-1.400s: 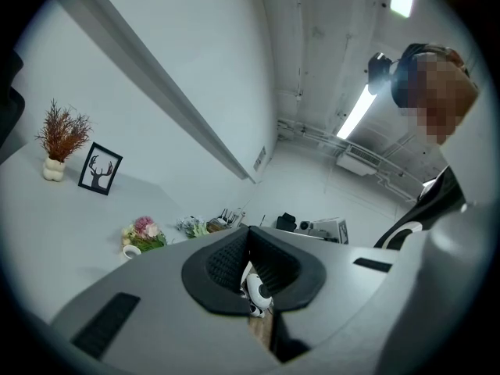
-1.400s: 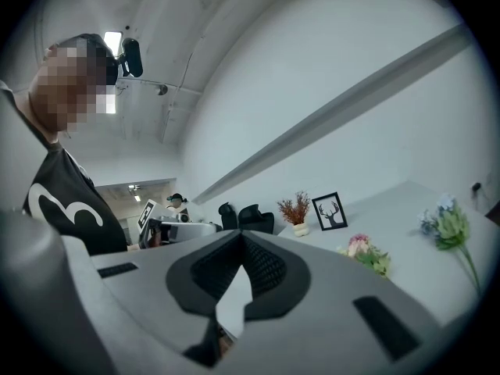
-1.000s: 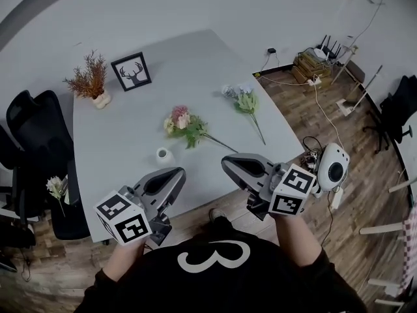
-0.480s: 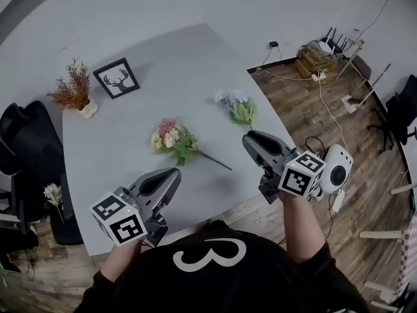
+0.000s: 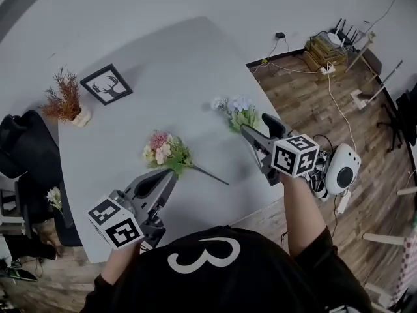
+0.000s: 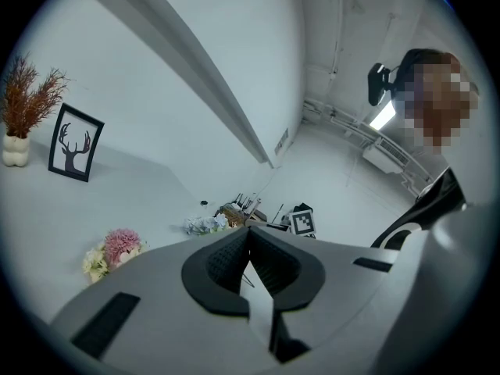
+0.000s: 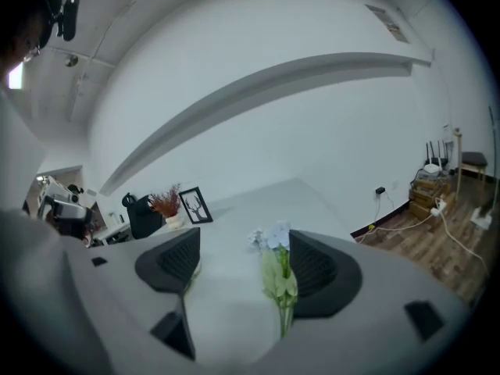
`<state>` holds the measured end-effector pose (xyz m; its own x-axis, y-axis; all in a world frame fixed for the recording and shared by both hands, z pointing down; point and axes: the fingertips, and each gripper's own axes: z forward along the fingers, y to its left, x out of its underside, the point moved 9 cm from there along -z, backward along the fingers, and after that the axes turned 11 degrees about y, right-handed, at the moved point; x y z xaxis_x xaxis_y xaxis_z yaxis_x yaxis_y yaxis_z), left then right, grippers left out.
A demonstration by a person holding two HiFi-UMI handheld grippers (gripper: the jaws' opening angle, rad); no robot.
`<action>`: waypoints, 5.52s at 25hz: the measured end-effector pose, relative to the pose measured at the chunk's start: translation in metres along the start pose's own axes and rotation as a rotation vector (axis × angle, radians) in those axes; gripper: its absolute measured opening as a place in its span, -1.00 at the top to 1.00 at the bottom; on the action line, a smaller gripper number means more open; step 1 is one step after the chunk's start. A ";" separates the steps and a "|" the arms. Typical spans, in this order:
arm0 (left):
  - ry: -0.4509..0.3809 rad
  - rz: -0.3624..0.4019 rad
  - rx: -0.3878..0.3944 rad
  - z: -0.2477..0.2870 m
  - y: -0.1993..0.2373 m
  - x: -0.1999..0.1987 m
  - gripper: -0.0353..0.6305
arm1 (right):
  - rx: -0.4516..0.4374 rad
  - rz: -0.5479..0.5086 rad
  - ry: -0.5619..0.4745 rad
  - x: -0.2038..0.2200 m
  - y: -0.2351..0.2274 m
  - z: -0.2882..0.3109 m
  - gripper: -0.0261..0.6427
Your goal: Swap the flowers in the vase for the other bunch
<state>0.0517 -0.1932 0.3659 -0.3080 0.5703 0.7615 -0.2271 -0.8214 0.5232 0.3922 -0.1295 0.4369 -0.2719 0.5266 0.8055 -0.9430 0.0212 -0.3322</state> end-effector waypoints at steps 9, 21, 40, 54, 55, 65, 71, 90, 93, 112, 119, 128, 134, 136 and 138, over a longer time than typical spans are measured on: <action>-0.033 -0.050 -0.065 0.008 0.013 -0.003 0.86 | 0.096 -0.099 0.211 0.006 -0.040 0.072 -0.50; -0.093 -0.103 -0.138 -0.008 0.021 0.009 0.86 | 0.154 -0.084 0.407 0.026 -0.078 0.131 -0.50; -0.115 -0.154 -0.147 -0.025 0.025 0.028 0.86 | 0.218 -0.089 0.504 0.033 -0.089 0.135 0.46; -0.131 -0.139 -0.111 -0.047 0.016 0.036 0.86 | 0.248 -0.176 0.301 0.007 -0.045 0.089 0.58; -0.132 -0.136 -0.106 -0.050 0.015 0.037 0.86 | 0.246 -0.182 0.282 0.004 -0.039 0.084 0.58; -0.175 -0.085 -0.087 -0.094 -0.014 0.043 0.86 | 0.202 -0.303 0.025 -0.043 0.057 0.019 0.60; -0.232 -0.074 -0.096 -0.126 -0.025 0.052 0.86 | 0.127 -0.485 -0.142 -0.080 0.143 -0.012 0.61; -0.382 -0.128 -0.257 -0.231 -0.035 0.100 0.86 | -0.386 -0.590 -0.373 -0.099 0.343 -0.002 0.61; -0.399 -0.152 -0.284 -0.244 -0.034 0.109 0.86 | -0.460 -0.579 -0.380 -0.093 0.358 0.008 0.61; -0.442 -0.259 -0.432 -0.289 -0.031 0.144 0.86 | -0.669 -0.507 -0.427 -0.032 0.366 0.081 0.60; -0.418 -0.291 -0.488 -0.298 -0.030 0.156 0.86 | -0.655 -0.473 -0.352 0.001 0.354 0.107 0.58; -0.393 -0.295 -0.476 -0.291 -0.022 0.155 0.86 | -0.582 -0.472 -0.261 0.039 0.334 0.125 0.54; -0.384 -0.283 -0.463 -0.288 -0.018 0.151 0.86 | -0.558 -0.490 -0.251 0.048 0.332 0.126 0.52; -0.380 -0.282 -0.459 -0.287 -0.016 0.149 0.86 | -0.550 -0.499 -0.253 0.047 0.334 0.127 0.50; -0.375 -0.280 -0.453 -0.286 -0.015 0.146 0.86 | -0.541 -0.497 -0.254 0.048 0.334 0.128 0.46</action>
<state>-0.2541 -0.0941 0.3600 0.1444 0.6519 0.7445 -0.6441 -0.5092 0.5708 0.0395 -0.2064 0.4271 0.0607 0.1371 0.9887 -0.7588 0.6498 -0.0435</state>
